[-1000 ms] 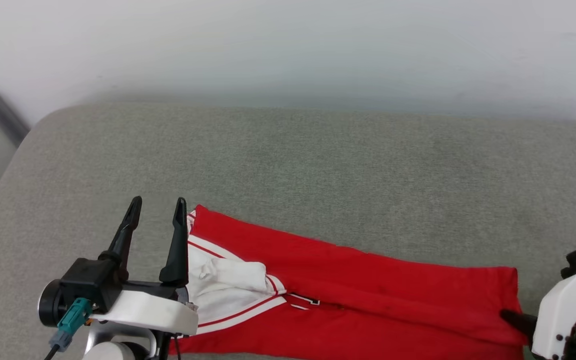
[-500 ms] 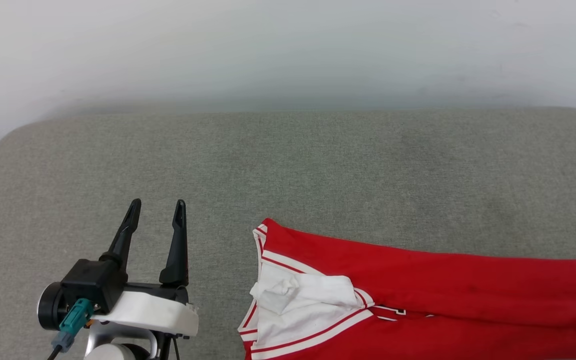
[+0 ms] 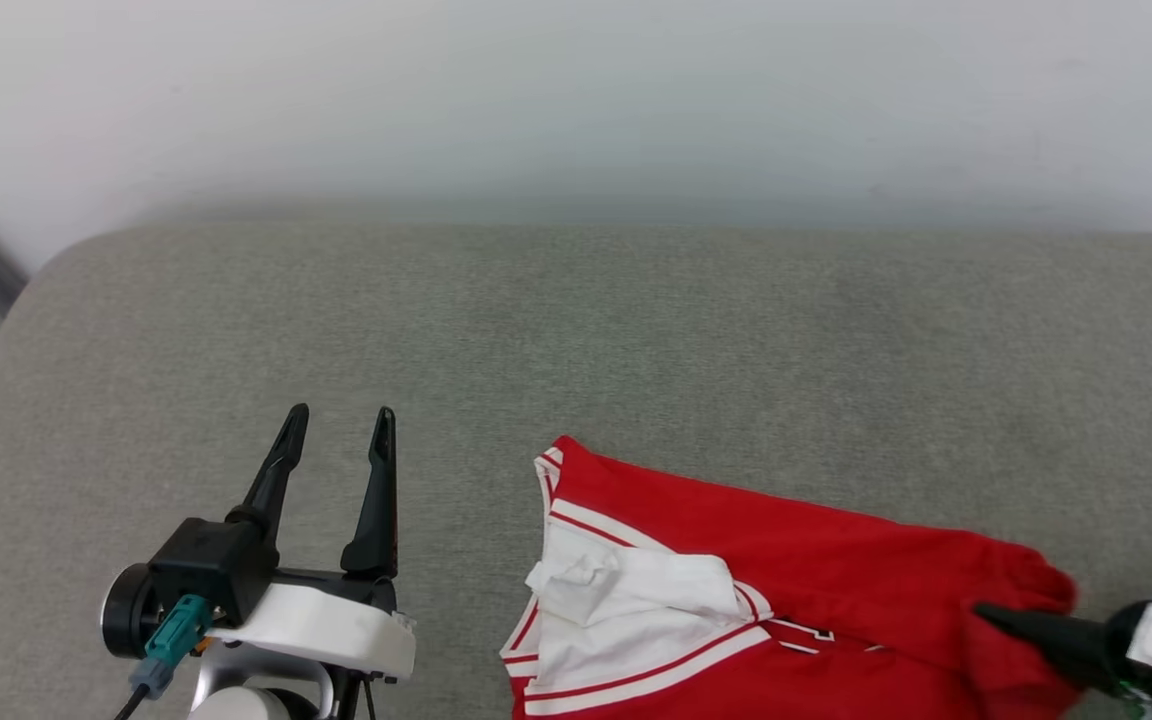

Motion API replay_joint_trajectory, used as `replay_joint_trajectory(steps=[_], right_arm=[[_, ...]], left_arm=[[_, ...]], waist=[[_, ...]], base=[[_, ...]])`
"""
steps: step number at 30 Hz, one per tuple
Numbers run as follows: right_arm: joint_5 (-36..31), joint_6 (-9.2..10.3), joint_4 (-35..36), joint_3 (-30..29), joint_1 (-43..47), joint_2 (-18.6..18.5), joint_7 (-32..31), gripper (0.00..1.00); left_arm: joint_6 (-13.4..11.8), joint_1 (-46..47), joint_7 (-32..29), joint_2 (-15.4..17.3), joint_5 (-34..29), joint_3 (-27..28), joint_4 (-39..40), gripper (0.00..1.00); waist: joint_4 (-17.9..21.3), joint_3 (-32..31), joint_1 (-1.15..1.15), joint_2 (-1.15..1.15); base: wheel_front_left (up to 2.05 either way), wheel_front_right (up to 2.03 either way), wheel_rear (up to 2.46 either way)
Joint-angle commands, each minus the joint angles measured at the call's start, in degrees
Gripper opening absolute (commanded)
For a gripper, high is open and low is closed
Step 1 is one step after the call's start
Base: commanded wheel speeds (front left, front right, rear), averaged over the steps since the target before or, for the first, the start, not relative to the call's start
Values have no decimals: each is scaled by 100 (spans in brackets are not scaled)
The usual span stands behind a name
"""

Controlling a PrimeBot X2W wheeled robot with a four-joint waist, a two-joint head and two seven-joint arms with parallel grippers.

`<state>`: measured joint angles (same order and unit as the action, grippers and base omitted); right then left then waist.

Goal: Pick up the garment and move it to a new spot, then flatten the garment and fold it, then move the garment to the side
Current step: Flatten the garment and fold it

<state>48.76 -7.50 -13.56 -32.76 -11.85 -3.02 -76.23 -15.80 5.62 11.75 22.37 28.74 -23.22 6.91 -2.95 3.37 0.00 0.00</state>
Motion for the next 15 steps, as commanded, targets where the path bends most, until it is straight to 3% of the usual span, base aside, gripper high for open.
replay_joint_trajectory(steps=[1, 10, 15], right_arm=[[184, 2, -96, 123, -103, 15, 83, 0], [2127, 2, -976, 2401, -206, 17, 1488, 0], [2713, 2, -1154, 3759, -365, 16, 2348, 0]], left_arm=[[5, 50, -7, -15, -14, -9, -14, 100], [76, 177, -54, -55, 2, -132, -95, 100], [118, 241, -19, -100, 15, -180, -141, 100]], waist=[[-78, -22, 0, 0], [-446, -13, 0, 0], [-660, 71, 0, 0]], base=[[0, 0, 0], [0, 0, 0], [0, 0, 0]])
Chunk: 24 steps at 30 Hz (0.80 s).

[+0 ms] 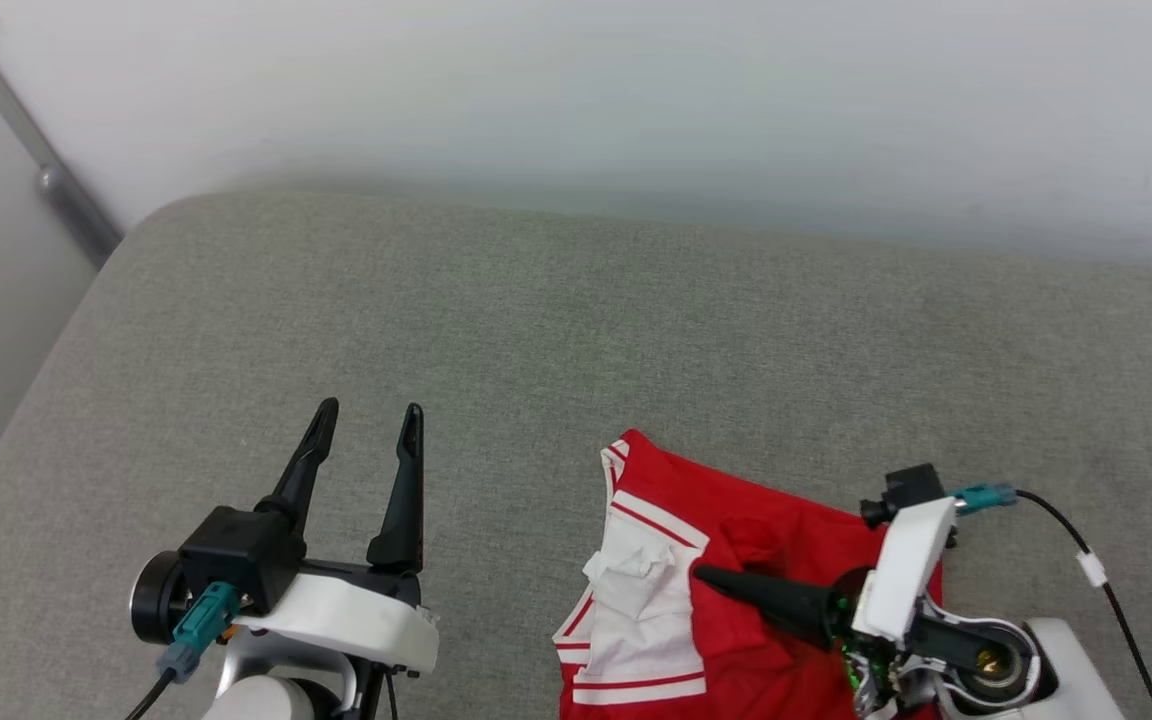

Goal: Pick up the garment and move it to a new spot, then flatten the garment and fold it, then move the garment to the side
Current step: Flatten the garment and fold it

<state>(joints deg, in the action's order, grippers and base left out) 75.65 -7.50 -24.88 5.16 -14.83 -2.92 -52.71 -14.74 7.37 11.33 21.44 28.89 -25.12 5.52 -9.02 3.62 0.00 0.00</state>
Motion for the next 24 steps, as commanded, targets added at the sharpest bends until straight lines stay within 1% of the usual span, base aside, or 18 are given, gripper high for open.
replay_joint_trajectory(steps=[1, 5, 8, 9, 10, 11, 12, 13, 15, 17, 22, 24], right_arm=[[75, 2, -58, 184, -107, 6, 123, 0], [14, 2, -142, 803, -382, 5, 680, 0], [-223, 2, -293, 1013, -545, 5, 1052, 0], [-300, 2, -349, 1060, -591, 5, 1140, 4], [-393, 1, -382, 1126, -649, 7, 1205, 38], [-446, 2, -427, 1162, -675, 5, 1253, 87], [-484, 1, -459, 1213, -689, 5, 1265, 97], [-552, 2, -458, 1269, -723, 6, 1291, 100], [-617, 2, -383, 1347, -785, 2, 1328, 100], [-767, 2, -249, 1448, -843, -89, 1355, 100], [-1462, 2, 409, 1857, -922, -536, 1514, 100], [-1881, 2, 716, 1928, -901, -774, 1737, 100]], left_arm=[[16, 91, 33, -19, -1, 2, -14, 100], [44, 147, 82, -57, 3, -6, -54, 100], [55, 164, 111, -94, 12, -17, -111, 100], [62, 172, 132, -103, 15, -13, -120, 100], [62, 179, 154, -114, 17, -12, -131, 100], [68, 184, 158, -123, 17, -13, -152, 100], [73, 189, 166, -132, 20, -13, -169, 100], [79, 194, 182, -136, 24, -9, -185, 100], [86, 203, 199, -142, 35, 4, -221, 100], [86, 212, 214, -133, 45, 20, -247, 100], [87, 191, 237, -92, 34, 35, -280, 100], [66, 158, 248, -82, 40, 50, -289, 100]], waist=[[-90, 68, 0, 0], [-200, 192, 0, 0], [-246, 275, 0, 0], [-250, 289, 0, 0], [-251, 310, 0, 0], [-251, 323, 0, 0], [-249, 331, 0, 0], [-241, 339, 0, 0], [-209, 339, 0, 0], [-160, 327, 0, 0], [5, 249, 0, 0], [96, 212, 0, 0]], base=[[0, 0, 0], [0, 0, 0], [0, 0, 0], [0, 0, 0], [0, 0, 0], [0, 0, 0], [0, 0, 0], [0, 0, 0], [0, 0, 0], [0, 0, 0], [0, 0, 0], [0, 0, 0]])
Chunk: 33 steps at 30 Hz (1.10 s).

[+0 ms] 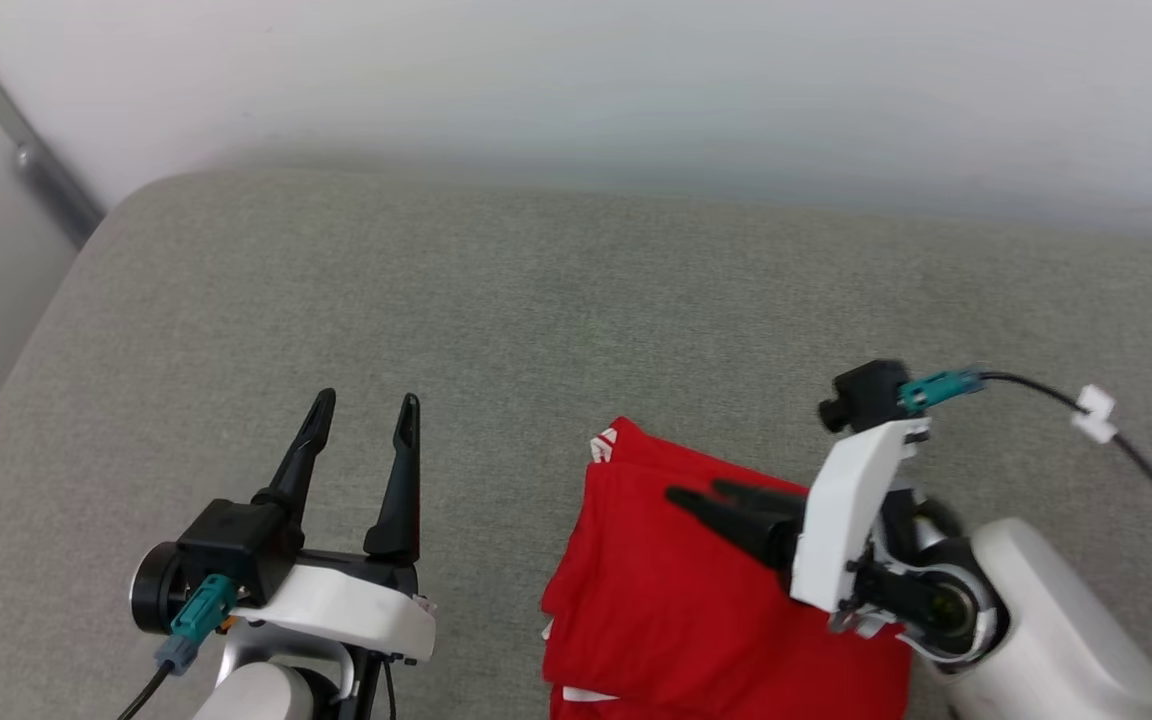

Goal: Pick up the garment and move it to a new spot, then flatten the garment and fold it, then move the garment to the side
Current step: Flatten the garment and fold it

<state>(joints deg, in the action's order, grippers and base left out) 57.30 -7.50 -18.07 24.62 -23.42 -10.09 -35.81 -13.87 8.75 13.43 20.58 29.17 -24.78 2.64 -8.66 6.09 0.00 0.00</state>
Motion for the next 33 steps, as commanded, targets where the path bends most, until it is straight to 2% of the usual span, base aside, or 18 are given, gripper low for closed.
replay_joint_trajectory(steps=[1, 6, 11, 13, 17, 20, 21, 22, 26, 33], right_arm=[[-314, 2, 160, -9, -13, -190, 196, 100], [-1401, 2, 520, -467, 410, -593, 768, 100], [-2143, 2, 827, -1596, 1014, -678, 1089, 100], [-2268, 2, 917, -1829, 1161, -659, 1144, 100], [-2965, 1, 1386, -2716, 1738, -505, 1441, 100], [-3607, 2, 1899, -3272, 2187, -326, 1934, 100], [-3607, 2, 1899, -3272, 2187, -326, 1934, 100], [-3827, 2, 2104, -3333, 2345, -254, 2257, 100], [-4075, 2, 2314, -3219, 2607, -138, 2855, 100], [-4139, 2, 2384, -2908, 2744, -5, 3370, 100]], left_arm=[[-27, 5, 32, 10, 18, 24, -10, 100], [-44, -111, 44, 49, 53, 54, -64, 100], [-97, -196, 40, 106, 110, 138, -151, 100], [-115, -231, 43, 128, 127, 172, -162, 100], [-185, -354, 51, 200, 173, 288, -209, 100], [-230, -481, 70, 239, 214, 369, -259, 100], [-230, -481, 70, 239, 214, 369, -259, 100], [-243, -548, 85, 247, 212, 389, -305, 100], [-256, -690, 103, 235, 209, 399, -418, 100], [-193, -895, 146, 169, 258, 429, -599, 100]], waist=[[102, -51, 0, 0], [387, -164, 0, 0], [665, -307, 0, 0], [716, -335, 0, 0], [874, -432, 0, 0], [961, -488, 0, 0], [961, -488, 0, 0], [986, -505, 0, 0], [1015, -584, 0, 0], [1037, -652, 0, 0]], base=[[0, 0, 0], [0, 0, 0], [0, 0, 0], [0, 0, 0], [0, 0, 0], [0, 0, 0], [0, 0, 0], [0, 0, 0], [0, 0, 0], [0, 0, 0]])
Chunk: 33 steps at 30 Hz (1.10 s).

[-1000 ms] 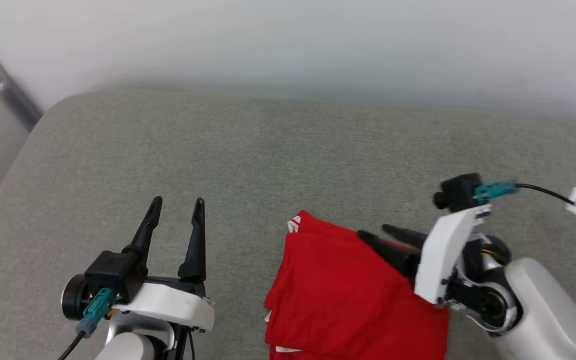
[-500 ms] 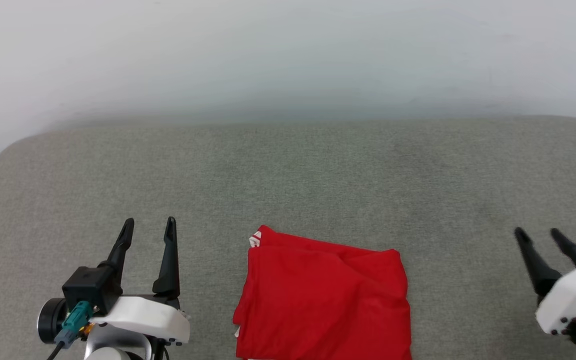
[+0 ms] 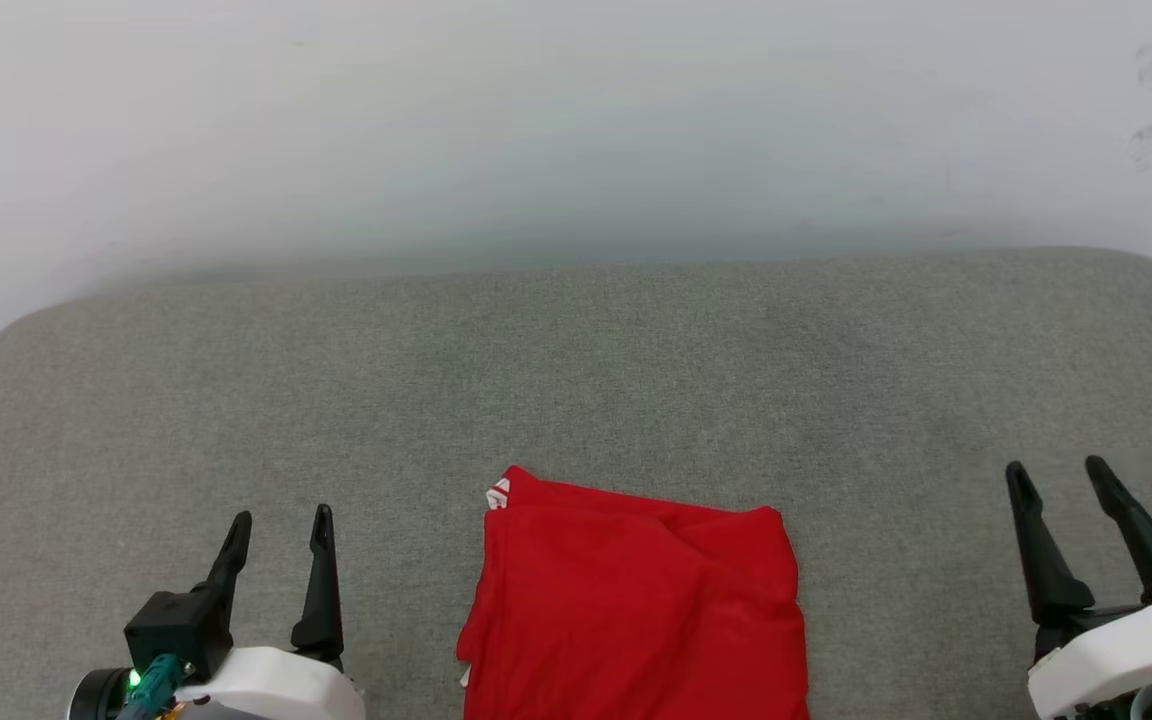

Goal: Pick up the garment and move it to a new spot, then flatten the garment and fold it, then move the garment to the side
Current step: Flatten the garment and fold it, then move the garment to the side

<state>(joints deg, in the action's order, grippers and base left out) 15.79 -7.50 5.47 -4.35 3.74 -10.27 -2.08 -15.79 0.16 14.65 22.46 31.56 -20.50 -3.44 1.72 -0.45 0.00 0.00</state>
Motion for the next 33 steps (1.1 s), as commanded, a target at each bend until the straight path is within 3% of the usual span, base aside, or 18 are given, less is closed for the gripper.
replay_joint_trajectory(steps=[1, 13, 18, 22, 28, 31, 33], right_arm=[[3, 2, 16, 6, 36, 25, 22, 100], [-46, 2, 35, 90, -73, 47, 48, 100], [195, 2, -42, -136, 58, 83, -168, 100], [902, 2, -368, -591, 136, -9, -1030, 100], [1980, 1, -1111, -1198, -42, -308, -3241, 100], [2168, 2, -1431, -1509, -138, -234, -4416, 100], [2280, 1, -1501, -1622, -277, 7, -5008, 100]], left_arm=[[-2, -59, 26, -33, 21, 16, 2, 100], [79, -102, 51, -121, 0, 116, -90, 100], [97, 4, 57, -156, -20, 185, -73, 100], [91, 95, 62, -229, -70, 312, -27, 100], [211, 254, 58, -435, -251, 464, 82, 100], [294, 317, 58, -560, -352, 534, 67, 100], [375, 378, 58, -625, -421, 553, 39, 100]], waist=[[-7, -3, 0, 0], [-54, 15, 0, 0], [-91, 39, 0, 0], [-203, 117, 0, 0], [-489, 282, 0, 0], [-663, 378, 0, 0], [-784, 449, 0, 0]], base=[[0, 0, 0], [0, 0, 0], [0, 0, 0], [0, 0, 0], [0, 0, 0], [0, 0, 0], [0, 0, 0]])
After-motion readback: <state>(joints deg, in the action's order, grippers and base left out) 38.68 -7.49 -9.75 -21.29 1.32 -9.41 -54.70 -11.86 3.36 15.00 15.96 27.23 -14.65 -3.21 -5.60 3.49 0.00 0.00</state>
